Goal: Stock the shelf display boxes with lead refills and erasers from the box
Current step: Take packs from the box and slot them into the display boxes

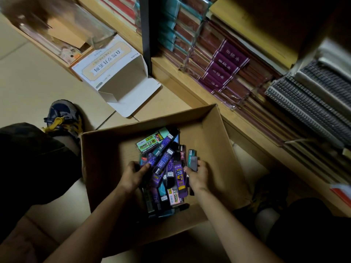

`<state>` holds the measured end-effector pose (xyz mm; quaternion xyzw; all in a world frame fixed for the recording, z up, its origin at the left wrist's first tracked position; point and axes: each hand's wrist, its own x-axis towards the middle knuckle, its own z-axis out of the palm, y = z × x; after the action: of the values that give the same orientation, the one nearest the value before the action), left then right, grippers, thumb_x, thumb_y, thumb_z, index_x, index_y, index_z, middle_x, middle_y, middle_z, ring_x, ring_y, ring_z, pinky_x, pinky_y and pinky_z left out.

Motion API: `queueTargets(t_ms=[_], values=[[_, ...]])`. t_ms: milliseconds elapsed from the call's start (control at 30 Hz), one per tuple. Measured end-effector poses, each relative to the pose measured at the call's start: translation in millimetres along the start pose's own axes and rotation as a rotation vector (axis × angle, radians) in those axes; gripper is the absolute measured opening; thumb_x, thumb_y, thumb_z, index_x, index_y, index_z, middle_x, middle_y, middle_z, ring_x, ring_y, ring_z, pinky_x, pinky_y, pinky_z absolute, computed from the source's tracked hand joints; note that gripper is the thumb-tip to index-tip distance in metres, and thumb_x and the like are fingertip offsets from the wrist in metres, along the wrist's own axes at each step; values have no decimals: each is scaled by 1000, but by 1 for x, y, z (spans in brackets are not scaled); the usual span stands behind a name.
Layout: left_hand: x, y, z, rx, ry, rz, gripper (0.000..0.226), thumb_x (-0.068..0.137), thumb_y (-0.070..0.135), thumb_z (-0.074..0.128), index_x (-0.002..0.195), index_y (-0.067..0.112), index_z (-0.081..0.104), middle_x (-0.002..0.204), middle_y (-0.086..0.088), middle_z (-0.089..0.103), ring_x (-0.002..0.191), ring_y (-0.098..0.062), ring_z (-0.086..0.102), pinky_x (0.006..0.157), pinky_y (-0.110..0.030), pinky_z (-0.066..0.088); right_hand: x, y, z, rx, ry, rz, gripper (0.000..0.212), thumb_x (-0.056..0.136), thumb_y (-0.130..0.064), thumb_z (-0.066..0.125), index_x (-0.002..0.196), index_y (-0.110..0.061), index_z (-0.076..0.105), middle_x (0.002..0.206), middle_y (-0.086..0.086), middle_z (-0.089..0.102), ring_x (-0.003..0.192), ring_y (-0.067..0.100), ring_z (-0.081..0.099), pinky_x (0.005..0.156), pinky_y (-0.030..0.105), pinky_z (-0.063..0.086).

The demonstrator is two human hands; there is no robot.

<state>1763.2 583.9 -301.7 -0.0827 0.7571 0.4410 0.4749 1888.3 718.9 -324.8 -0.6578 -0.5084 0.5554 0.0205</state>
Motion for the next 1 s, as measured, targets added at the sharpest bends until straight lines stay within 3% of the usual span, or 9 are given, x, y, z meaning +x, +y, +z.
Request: queueTargets(t_ms=[67, 233, 333, 500, 600, 667, 733, 867, 1000], values=[[-11, -1, 0, -65, 23, -3, 20, 93, 14, 55, 106, 3, 44, 98, -11, 57, 70, -15, 56, 42, -21, 50, -5, 1, -5, -2, -13, -17, 38, 86, 0, 61, 121, -5, 46, 113, 11, 57, 94, 20, 57, 62, 20, 47], [-40, 2, 2, -136, 87, 47, 12, 95, 7, 50, 105, 5, 43, 103, -12, 50, 74, -16, 54, 39, -19, 48, -22, 1, -16, -10, -88, -58, 27, 88, 2, 58, 107, -12, 46, 108, 17, 60, 89, 25, 59, 69, 31, 50], [-56, 7, 3, -186, 101, 90, 13, 95, 7, 50, 105, 9, 41, 101, -8, 49, 75, -14, 52, 54, -26, 46, -36, -3, -22, -52, -171, -97, 29, 87, 4, 57, 113, -5, 49, 90, 9, 58, 79, 21, 57, 70, 32, 49], [-78, 23, 15, -313, -19, 50, 21, 96, 7, 48, 116, 2, 40, 107, -19, 59, 82, -23, 60, 78, -45, 51, -65, -24, -37, -16, -380, -215, 24, 85, 8, 58, 103, -4, 50, 84, 3, 57, 55, 2, 56, 52, 13, 45], [-91, 35, 29, -323, -92, 62, 30, 96, 1, 45, 123, -10, 40, 106, -29, 57, 78, -29, 58, 72, -45, 51, -83, -42, -47, 42, -441, -290, 26, 84, 4, 62, 107, -7, 55, 90, 1, 61, 67, 1, 60, 56, 12, 48], [-101, 44, 34, -352, -151, 87, 23, 92, -4, 44, 116, -8, 44, 91, -22, 60, 71, -26, 59, 75, -45, 52, -94, -53, -54, 44, -448, -334, 29, 83, -1, 66, 109, -8, 57, 98, 2, 64, 82, 7, 61, 64, 12, 50], [-109, 57, 37, -402, -220, 117, 13, 91, -5, 41, 102, -4, 47, 73, -13, 59, 60, -20, 58, 60, -34, 52, -102, -63, -60, 41, -435, -361, 32, 81, -2, 68, 112, -6, 58, 110, 12, 64, 96, 19, 61, 81, 23, 52], [-124, 77, 39, -336, -285, 237, 37, 93, 20, 57, 118, -5, 45, 106, -22, 62, 87, -30, 62, 66, -31, 52, -115, -79, -73, 23, -419, -422, 34, 81, 4, 65, 112, -5, 57, 117, 24, 60, 102, 27, 59, 84, 30, 49], [-138, 92, 40, -188, -179, 367, 44, 85, 22, 67, 116, 5, 39, 105, -18, 59, 77, -21, 63, 55, -24, 53, -125, -94, -85, -33, -438, -521, 39, 80, 8, 64, 117, 0, 56, 117, 26, 61, 104, 29, 60, 83, 26, 50]])
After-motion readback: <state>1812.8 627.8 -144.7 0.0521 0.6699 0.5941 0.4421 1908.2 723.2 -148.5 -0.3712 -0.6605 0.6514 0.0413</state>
